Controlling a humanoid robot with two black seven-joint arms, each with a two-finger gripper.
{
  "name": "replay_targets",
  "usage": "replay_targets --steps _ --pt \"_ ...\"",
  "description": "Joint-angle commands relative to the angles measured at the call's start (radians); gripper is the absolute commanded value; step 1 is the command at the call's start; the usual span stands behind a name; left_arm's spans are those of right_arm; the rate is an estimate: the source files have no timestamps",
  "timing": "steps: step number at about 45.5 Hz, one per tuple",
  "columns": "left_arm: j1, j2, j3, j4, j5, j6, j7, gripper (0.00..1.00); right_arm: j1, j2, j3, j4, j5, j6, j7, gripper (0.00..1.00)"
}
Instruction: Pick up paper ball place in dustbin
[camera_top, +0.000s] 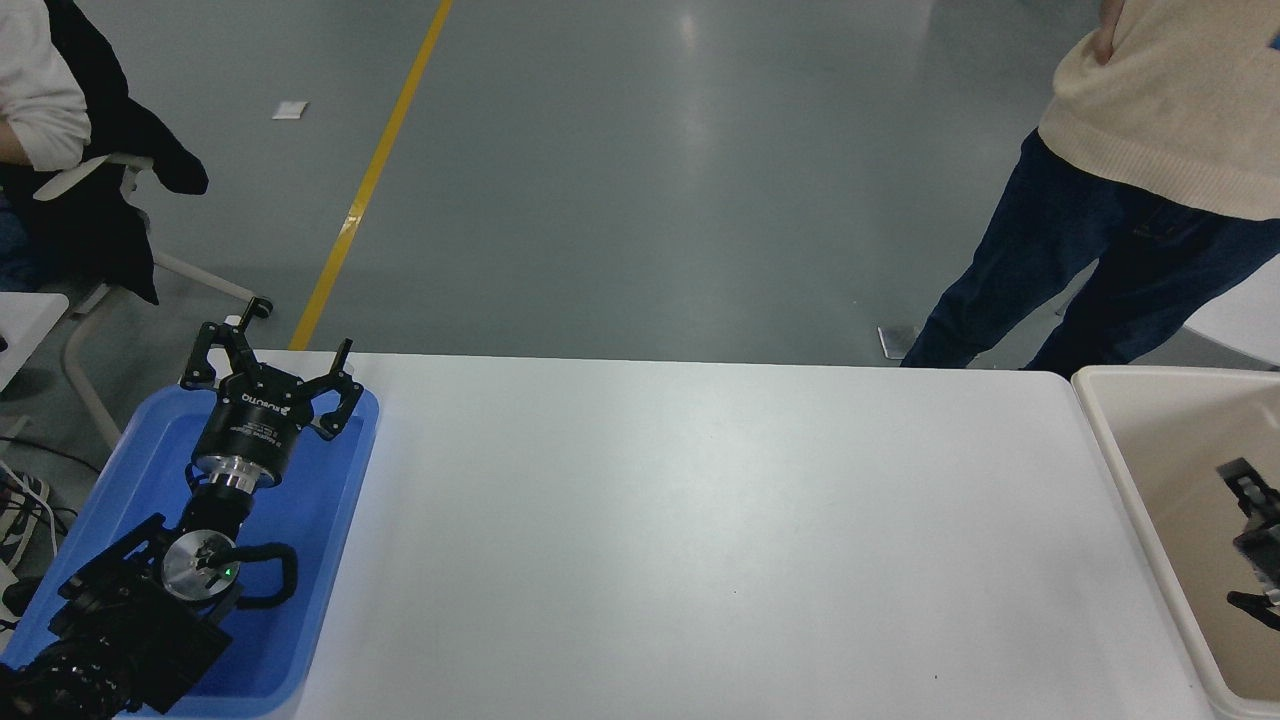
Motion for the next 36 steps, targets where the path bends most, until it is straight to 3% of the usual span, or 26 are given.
replay_targets --steps 1,9,11,14,20,25,31,33,36 --pt "0.0 0.0 0.0 0.0 0.001 0.0 0.0 1.0 -0.056 -0.036 0.486 0.235 0.0 0.01 0.0 1.0" --pt "0.0 0.0 0.0 0.0 0.001 0.0 0.0 1.0 -0.089 0.041 0.669 0.325 0.0 0.084 0.006 1.0" --pt "0.0 0.0 0.0 0.0 0.001 0.0 0.0 1.0 -0.098 0.079 0.694 0.33 0.0 0.11 0.036 1.0" --pt "-0.001 0.0 0.0 0.0 0.001 0.0 0.0 1.0 -0.106 0.122 0.703 0.336 0.0 0.145 0.101 1.0" --pt "-0.001 0.0 0.0 0.0 0.001 0.0 0.002 1.0 -0.118 0.194 0.695 0.341 -0.014 0.217 0.281 1.0" --pt "-0.001 0.0 0.0 0.0 0.001 0.0 0.002 1.0 -0.135 0.26 0.694 0.354 -0.018 0.227 0.391 1.0" --pt "-0.001 0.0 0.0 0.0 0.001 0.0 0.002 1.0 -0.147 0.314 0.691 0.354 -0.05 0.225 0.577 1.0" --pt "-0.001 0.0 0.0 0.0 0.001 0.0 0.002 1.0 -0.153 0.326 0.691 0.356 -0.07 0.224 0.614 1.0" --pt "-0.001 0.0 0.0 0.0 0.001 0.0 0.002 1.0 -0.156 0.331 0.691 0.356 -0.081 0.22 0.622 1.0"
